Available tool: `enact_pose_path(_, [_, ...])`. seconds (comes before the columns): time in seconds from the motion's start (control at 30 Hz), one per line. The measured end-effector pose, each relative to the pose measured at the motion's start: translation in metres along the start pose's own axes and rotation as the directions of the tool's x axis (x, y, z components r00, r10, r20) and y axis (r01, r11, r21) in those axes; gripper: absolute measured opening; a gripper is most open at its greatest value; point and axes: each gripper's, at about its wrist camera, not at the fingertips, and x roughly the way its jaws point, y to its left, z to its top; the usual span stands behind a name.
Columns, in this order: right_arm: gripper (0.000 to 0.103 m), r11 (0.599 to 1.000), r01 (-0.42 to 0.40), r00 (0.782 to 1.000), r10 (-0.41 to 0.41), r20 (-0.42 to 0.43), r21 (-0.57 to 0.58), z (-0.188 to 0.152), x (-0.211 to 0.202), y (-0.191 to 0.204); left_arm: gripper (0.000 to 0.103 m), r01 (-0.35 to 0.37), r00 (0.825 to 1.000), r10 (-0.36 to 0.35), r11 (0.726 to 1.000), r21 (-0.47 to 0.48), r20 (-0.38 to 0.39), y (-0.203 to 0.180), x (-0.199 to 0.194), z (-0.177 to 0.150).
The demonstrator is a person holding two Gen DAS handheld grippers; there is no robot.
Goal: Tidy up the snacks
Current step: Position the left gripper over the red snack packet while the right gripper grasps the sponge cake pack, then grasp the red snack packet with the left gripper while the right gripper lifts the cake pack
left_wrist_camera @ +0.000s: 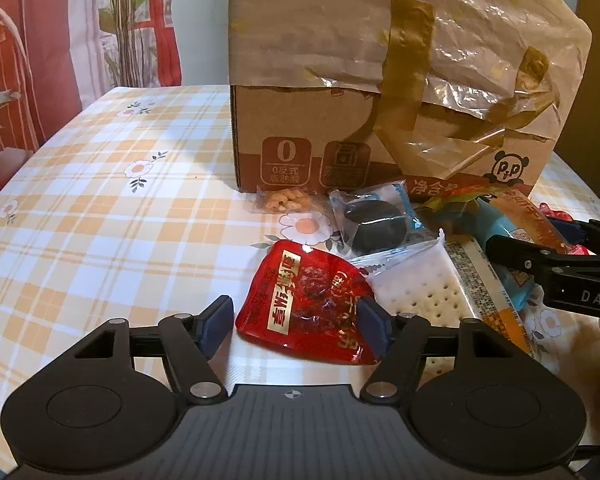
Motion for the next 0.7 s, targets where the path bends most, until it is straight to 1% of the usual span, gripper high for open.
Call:
enact_pose_path(0.1, [0.079,1.000,0.000,1.000,0.000,0.000,0.000,0.000,0.000,0.000,0.073,-0.001,1.000,0.001,1.000,0.008,0.005,-0.002,0.001,0.000])
enact_pose_path(0.17, [0.079,1.000,0.000,1.000,0.000,0.000,0.000,0.000,0.000,0.000,0.078,0.002,1.000,-0.002,1.000,0.023,0.007,-0.004,0.002,-0.001])
enact_pose_path(0.27, [0.079,1.000,0.000,1.000,0.000,0.000,0.000,0.000,0.000,0.000,0.081,-0.005,1.000,0.005,0.999,0.048,0.015,-0.008,0.003,-0.003])
enact_pose_path(0.5, [0.079,1.000,0.000,1.000,0.000,0.000,0.000,0.000,0.000,0.000,0.082,-0.009,1.000,0.007,0.997,0.076,0.028,-0.010,0.006,-0.004])
enact_pose_path(0.6, [0.079,1.000,0.000,1.000,0.000,0.000,0.000,0.000,0.000,0.000,0.078,-0.009,1.000,0.007,0.997,0.075,0.031,-0.010,0.005,-0.004])
enact_pose_path(0.67, [0.079,1.000,0.000,1.000,0.000,0.000,0.000,0.000,0.000,0.000,0.070,-0.007,0.999,0.004,0.997,0.075,0.035,-0.010,0.004,-0.004])
enact_pose_path(0.7, [0.079,1.000,0.000,1.000,0.000,0.000,0.000,0.000,0.000,0.000,0.067,0.001,0.999,-0.004,0.997,0.075,0.037,-0.009,0.003,-0.004])
